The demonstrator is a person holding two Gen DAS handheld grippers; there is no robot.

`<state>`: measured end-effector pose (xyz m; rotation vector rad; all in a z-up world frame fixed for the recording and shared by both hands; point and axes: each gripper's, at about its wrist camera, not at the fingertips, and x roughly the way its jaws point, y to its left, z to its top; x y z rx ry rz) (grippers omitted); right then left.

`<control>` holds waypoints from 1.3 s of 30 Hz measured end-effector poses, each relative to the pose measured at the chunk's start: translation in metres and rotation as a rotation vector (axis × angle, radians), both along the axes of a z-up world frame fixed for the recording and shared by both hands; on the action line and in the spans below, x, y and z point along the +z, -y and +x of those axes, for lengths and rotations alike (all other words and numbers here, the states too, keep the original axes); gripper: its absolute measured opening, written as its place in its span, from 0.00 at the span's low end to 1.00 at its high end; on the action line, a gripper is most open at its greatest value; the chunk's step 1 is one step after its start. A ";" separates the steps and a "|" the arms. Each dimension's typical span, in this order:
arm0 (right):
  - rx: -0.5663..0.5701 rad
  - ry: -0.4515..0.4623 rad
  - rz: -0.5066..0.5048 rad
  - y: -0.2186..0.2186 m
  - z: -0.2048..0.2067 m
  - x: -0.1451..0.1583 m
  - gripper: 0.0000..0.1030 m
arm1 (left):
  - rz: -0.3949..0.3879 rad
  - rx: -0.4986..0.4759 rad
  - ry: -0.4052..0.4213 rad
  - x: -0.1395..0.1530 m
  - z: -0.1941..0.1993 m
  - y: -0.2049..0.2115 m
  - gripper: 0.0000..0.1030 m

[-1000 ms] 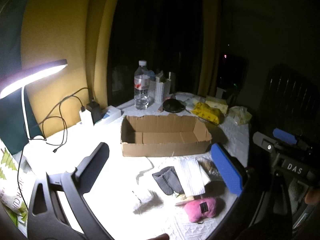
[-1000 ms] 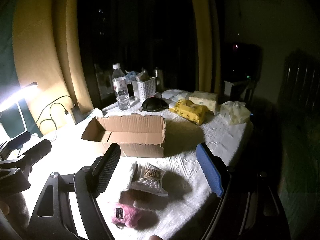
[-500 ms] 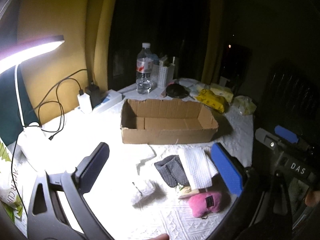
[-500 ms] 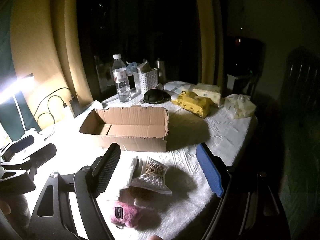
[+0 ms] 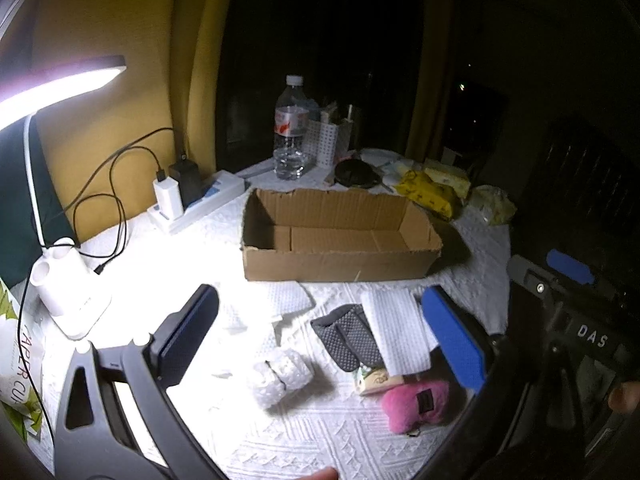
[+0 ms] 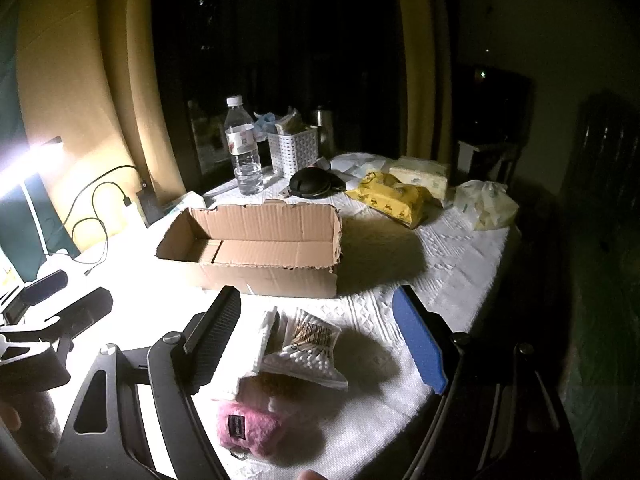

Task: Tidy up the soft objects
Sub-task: 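Lower the left gripper onto the bubble-wrap bundles and close on them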

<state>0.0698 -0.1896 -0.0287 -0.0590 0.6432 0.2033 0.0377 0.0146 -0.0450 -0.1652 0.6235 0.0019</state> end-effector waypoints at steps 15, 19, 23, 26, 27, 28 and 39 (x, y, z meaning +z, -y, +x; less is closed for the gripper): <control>0.000 0.002 0.001 0.000 -0.001 0.001 0.79 | 0.002 -0.002 0.009 0.003 -0.004 0.002 1.00; -0.002 0.000 0.000 -0.001 0.000 0.002 0.79 | 0.004 -0.002 0.011 0.004 -0.004 0.003 1.00; -0.001 0.000 0.001 -0.001 0.000 0.002 0.79 | 0.006 -0.004 0.011 0.005 -0.005 0.004 1.00; -0.001 0.000 0.002 -0.001 -0.001 0.002 0.79 | 0.006 -0.004 0.011 0.005 -0.005 0.005 1.00; -0.001 0.001 0.000 -0.001 -0.001 0.002 0.79 | 0.006 -0.004 0.011 0.005 -0.005 0.005 1.00; 0.001 0.001 0.000 -0.002 0.000 0.002 0.79 | 0.007 -0.004 0.012 0.005 -0.005 0.005 1.00; 0.041 -0.078 0.024 0.005 0.002 -0.024 0.79 | 0.054 0.022 -0.081 -0.022 -0.003 0.002 0.99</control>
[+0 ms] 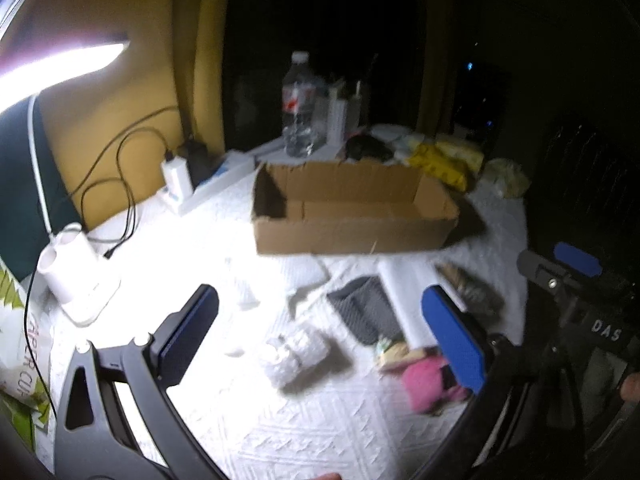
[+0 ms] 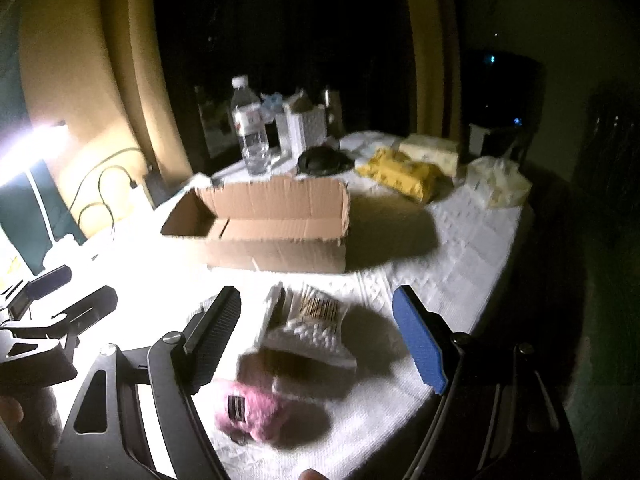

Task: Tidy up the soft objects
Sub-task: 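Lower the left gripper onto the bubble-wrap bundles and close on them, then carry bubble wrap into the box with left gripper while right carries a paper towel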

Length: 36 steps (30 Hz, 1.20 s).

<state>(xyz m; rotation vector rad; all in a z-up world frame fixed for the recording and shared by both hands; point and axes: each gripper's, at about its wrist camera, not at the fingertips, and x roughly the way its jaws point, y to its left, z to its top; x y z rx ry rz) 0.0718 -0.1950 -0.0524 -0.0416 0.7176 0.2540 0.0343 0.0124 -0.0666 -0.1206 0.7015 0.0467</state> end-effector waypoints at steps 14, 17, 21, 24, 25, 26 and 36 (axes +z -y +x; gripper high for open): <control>0.083 -0.081 0.017 -0.002 0.008 -0.044 0.79 | 0.020 0.066 -0.117 -0.052 0.003 -0.020 0.99; 0.087 -0.091 0.030 0.001 0.014 -0.047 0.77 | 0.029 0.072 -0.132 -0.058 0.011 -0.023 0.99; 0.127 -0.100 0.042 -0.002 0.019 -0.050 0.74 | 0.023 0.052 -0.170 -0.068 0.023 -0.021 0.98; 0.165 -0.105 0.042 -0.009 0.022 -0.052 0.70 | 0.017 0.041 -0.193 -0.076 0.032 -0.018 0.91; 0.175 -0.105 0.040 -0.012 0.023 -0.053 0.70 | 0.018 0.038 -0.207 -0.080 0.035 -0.017 0.88; 0.183 -0.108 0.041 -0.013 0.024 -0.053 0.69 | 0.019 0.036 -0.217 -0.083 0.038 -0.016 0.84; 0.281 -0.105 0.035 -0.040 0.031 -0.052 0.59 | 0.043 0.008 -0.253 -0.096 0.041 -0.010 0.61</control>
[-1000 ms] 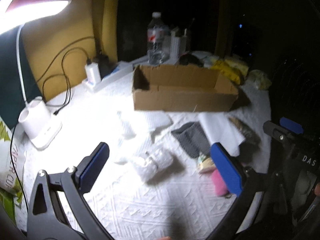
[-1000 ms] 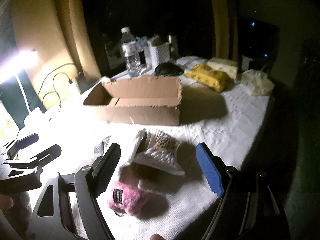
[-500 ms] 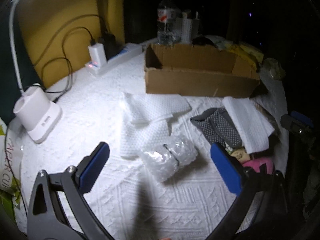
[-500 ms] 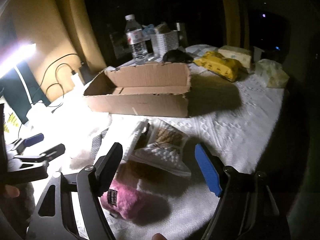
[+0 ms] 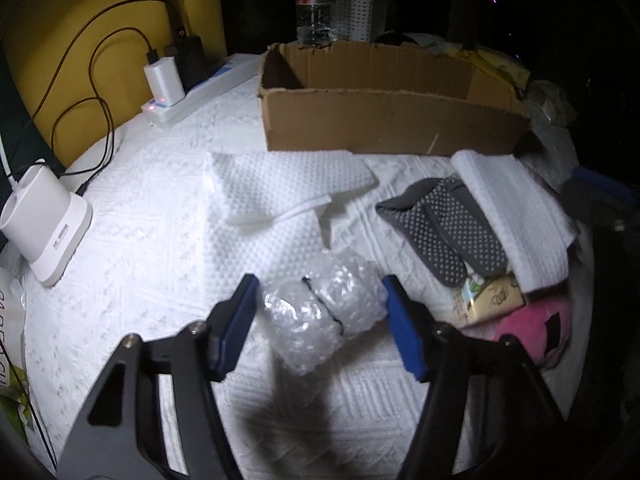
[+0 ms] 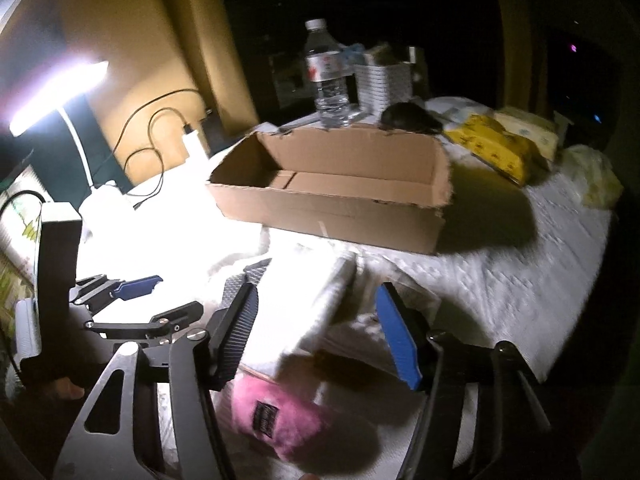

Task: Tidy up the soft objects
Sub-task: 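Carry bubble wrap into the box with left gripper while right carries a paper towel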

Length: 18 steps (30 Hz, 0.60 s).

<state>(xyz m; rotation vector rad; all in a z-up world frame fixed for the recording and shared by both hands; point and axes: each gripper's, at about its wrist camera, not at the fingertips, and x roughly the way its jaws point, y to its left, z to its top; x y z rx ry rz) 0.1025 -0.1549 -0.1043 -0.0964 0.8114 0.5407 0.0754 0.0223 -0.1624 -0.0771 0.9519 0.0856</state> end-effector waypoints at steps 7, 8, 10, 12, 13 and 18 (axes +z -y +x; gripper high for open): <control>0.045 -0.046 -0.061 -0.027 0.010 -0.024 0.45 | -0.012 0.002 0.046 0.013 -0.015 -0.005 0.59; 0.050 -0.043 -0.074 -0.029 0.010 -0.026 0.41 | -0.016 0.003 0.054 0.016 -0.017 -0.007 0.59; 0.060 -0.041 -0.093 -0.034 0.007 -0.029 0.25 | -0.024 0.005 0.070 0.022 -0.021 -0.009 0.59; 0.064 -0.031 -0.101 -0.035 0.005 -0.029 0.16 | -0.030 0.002 0.084 0.027 -0.024 -0.009 0.59; 0.069 -0.026 -0.101 -0.035 0.004 -0.029 0.14 | -0.033 -0.001 0.091 0.030 -0.026 -0.009 0.59; 0.072 0.000 -0.081 -0.028 -0.001 -0.018 0.12 | -0.040 -0.008 0.121 0.042 -0.030 -0.007 0.59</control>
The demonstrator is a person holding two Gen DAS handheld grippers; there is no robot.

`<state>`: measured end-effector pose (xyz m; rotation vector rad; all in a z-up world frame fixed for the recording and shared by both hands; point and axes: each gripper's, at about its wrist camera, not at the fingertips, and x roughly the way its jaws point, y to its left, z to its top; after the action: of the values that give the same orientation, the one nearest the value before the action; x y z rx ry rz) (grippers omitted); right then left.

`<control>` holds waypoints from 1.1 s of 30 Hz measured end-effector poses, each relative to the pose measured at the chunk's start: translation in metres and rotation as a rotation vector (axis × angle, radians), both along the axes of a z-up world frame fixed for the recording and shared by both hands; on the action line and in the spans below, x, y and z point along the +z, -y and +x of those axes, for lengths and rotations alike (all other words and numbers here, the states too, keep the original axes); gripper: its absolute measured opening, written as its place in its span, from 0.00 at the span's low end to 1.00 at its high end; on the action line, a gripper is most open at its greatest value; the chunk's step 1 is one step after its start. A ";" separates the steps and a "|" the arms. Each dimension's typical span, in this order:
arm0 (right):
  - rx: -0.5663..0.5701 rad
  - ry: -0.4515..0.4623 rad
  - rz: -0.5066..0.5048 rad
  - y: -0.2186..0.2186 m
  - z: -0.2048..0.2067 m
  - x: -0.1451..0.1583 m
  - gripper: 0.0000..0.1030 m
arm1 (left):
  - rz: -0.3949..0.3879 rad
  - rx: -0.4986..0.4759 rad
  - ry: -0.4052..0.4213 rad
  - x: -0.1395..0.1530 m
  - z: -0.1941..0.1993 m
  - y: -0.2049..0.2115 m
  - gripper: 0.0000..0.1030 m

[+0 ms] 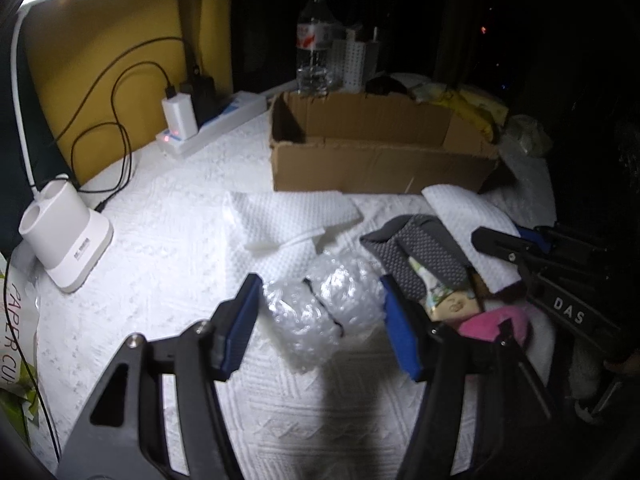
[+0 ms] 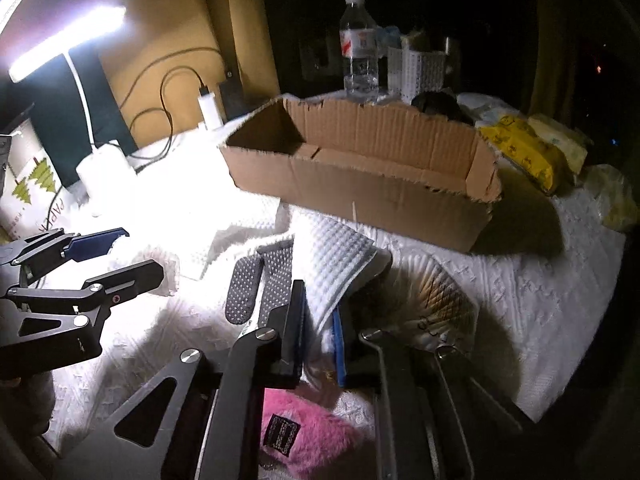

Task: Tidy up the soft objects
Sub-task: 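Carry bubble wrap into the box with left gripper while right carries a paper towel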

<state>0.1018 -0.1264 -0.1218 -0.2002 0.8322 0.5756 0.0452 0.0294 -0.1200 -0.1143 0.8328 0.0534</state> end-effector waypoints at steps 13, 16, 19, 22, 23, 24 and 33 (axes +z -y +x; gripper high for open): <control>0.010 0.051 0.134 0.025 0.000 0.051 0.12 | 0.023 -0.016 0.075 0.036 0.010 0.007 0.59; 0.005 0.061 0.152 0.031 0.006 0.059 0.12 | 0.034 -0.021 0.094 0.044 0.017 0.008 0.59; -0.001 0.077 0.159 0.034 0.014 0.065 0.12 | 0.039 -0.025 0.115 0.052 0.026 0.008 0.59; -0.007 0.091 0.162 0.039 0.022 0.069 0.12 | 0.044 -0.024 0.127 0.056 0.035 0.007 0.59; -0.008 0.097 0.162 0.040 0.025 0.070 0.12 | 0.044 -0.024 0.128 0.057 0.039 0.006 0.59; -0.011 0.101 0.164 0.041 0.029 0.072 0.12 | 0.043 -0.024 0.129 0.058 0.041 0.005 0.59; -0.040 0.115 0.175 0.050 0.060 0.074 0.12 | 0.053 -0.026 0.143 0.063 0.076 0.002 0.59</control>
<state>0.1620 -0.1764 -0.0476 -0.0559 0.6693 0.5909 0.1211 0.0279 -0.0569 -0.0564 0.6892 0.0425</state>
